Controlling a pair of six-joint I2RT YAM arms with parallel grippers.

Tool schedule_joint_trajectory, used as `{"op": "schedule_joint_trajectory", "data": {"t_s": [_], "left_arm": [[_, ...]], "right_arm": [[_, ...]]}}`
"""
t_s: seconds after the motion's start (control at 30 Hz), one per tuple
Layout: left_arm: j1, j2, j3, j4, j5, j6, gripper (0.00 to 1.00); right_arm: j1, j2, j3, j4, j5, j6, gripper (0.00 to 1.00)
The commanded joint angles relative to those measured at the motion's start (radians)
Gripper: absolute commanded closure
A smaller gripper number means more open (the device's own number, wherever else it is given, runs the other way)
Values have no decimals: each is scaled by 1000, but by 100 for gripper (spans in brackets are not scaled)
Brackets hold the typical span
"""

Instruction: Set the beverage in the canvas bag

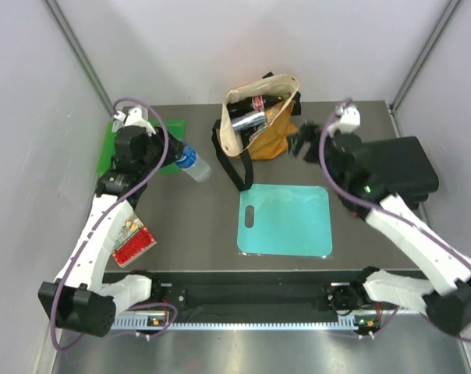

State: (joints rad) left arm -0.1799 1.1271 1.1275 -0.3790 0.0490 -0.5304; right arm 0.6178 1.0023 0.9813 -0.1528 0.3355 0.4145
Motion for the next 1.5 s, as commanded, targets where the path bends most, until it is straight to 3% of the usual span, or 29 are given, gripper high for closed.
{"op": "schedule_joint_trajectory", "data": {"t_s": [0.0,0.07,0.2,0.27,0.37,0.4,0.47,0.6,0.7,0.93,1.07,1.27,1.47], "left_arm": [[-1,-85,54,100,43,-51,100],[-1,-102,58,59,14,-36,100],[0,-125,54,15,-29,-22,100],[0,-127,52,6,-29,-28,100],[0,-115,71,-14,-41,-40,100],[0,-113,72,-12,-73,-45,100],[2,-118,89,-6,-93,-46,100],[2,-112,143,3,-123,-31,100],[2,-104,175,9,-123,-36,100],[2,-72,175,106,-95,-68,100],[2,-44,169,241,-78,-126,100],[2,37,160,385,-107,-255,100],[0,173,153,643,-37,-437,100]], "right_arm": [[-53,241,253,71,-42,127,18],[-33,356,308,85,-55,84,21],[8,495,410,208,-315,-384,15],[11,582,471,156,-332,-477,15],[10,767,731,-167,-24,-276,21],[5,812,869,-253,91,-90,21],[8,860,890,-306,82,41,20],[25,852,791,-243,94,320,25],[26,897,829,-330,130,413,29],[23,923,829,-363,169,484,28],[5,940,809,-340,175,500,31],[-29,917,737,-226,70,512,52],[-50,908,714,-215,54,529,60]]}}
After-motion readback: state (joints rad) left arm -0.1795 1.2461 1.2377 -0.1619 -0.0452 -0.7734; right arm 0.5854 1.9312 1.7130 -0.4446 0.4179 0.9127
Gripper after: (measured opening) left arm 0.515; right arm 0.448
